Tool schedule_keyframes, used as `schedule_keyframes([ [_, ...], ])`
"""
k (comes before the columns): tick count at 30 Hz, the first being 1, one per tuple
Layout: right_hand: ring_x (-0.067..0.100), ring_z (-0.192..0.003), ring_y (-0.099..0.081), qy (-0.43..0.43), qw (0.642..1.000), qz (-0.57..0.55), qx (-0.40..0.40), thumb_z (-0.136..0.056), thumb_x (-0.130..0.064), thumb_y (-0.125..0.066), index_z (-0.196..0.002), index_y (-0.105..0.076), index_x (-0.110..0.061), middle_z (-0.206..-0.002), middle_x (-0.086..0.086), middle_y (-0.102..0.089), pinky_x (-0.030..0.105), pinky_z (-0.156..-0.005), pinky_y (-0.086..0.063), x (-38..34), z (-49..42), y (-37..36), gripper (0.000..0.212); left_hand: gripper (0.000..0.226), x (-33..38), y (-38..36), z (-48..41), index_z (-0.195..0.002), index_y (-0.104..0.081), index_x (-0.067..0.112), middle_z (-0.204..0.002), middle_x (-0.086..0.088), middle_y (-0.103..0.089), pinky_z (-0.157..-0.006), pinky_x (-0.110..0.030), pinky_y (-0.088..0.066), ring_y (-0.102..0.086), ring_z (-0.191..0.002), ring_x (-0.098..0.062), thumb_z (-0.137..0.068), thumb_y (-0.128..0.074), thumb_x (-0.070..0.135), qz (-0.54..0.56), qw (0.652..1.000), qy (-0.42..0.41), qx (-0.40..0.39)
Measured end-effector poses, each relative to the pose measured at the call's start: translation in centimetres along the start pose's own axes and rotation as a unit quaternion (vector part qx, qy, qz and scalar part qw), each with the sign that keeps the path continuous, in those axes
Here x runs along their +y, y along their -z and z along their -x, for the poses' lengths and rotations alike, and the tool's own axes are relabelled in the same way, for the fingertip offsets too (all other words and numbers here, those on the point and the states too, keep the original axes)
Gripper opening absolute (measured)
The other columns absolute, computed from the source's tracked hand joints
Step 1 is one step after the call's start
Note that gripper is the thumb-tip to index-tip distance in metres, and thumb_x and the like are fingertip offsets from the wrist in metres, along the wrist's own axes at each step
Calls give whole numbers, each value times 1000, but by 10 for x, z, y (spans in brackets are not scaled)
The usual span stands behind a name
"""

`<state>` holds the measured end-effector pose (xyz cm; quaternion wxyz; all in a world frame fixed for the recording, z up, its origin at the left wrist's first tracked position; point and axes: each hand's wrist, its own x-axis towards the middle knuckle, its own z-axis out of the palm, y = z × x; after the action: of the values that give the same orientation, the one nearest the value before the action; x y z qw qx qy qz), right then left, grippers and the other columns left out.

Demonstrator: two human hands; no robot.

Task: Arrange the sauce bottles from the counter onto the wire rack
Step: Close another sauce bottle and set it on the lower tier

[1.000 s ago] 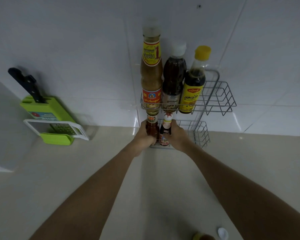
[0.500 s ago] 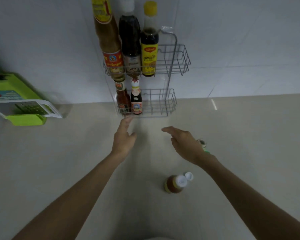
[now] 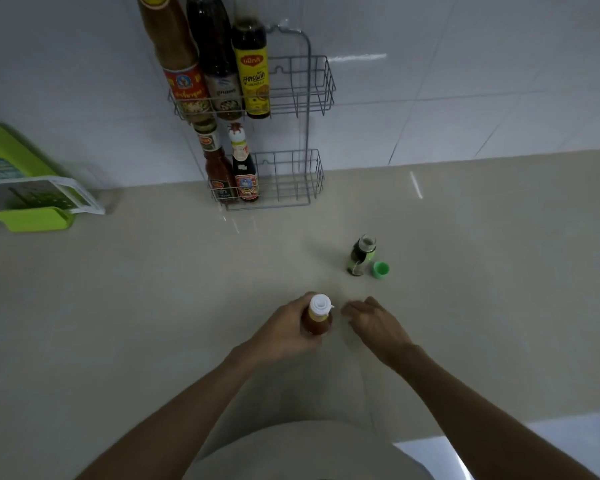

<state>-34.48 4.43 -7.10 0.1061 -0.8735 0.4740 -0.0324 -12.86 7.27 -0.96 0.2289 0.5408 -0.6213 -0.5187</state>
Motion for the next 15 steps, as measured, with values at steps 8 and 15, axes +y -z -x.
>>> schedule_keyframes([
  [8,11,-87,-69,-182,784,-534,260,-90,-14,-64,-93,-67,-13,-87,-4,-70,21,-78,-55,-62,-34,109,5,37,20,-10,-10,-98,-60,23,-97,-6,-66,-82,-36,-52,-65,-90,-21,-69,-82,32,35,992,48,107],
  [15,19,-93,-67,-63,791,-585,166,-89,-3,-64,-88,-64,-1,-99,8,-70,25,-79,-54,-58,-45,141,2,24,50,19,-9,-78,-57,11,-68,0,-59,-65,-35,-48,-59,-64,-16,-60,-72,15,115,990,57,59],
])
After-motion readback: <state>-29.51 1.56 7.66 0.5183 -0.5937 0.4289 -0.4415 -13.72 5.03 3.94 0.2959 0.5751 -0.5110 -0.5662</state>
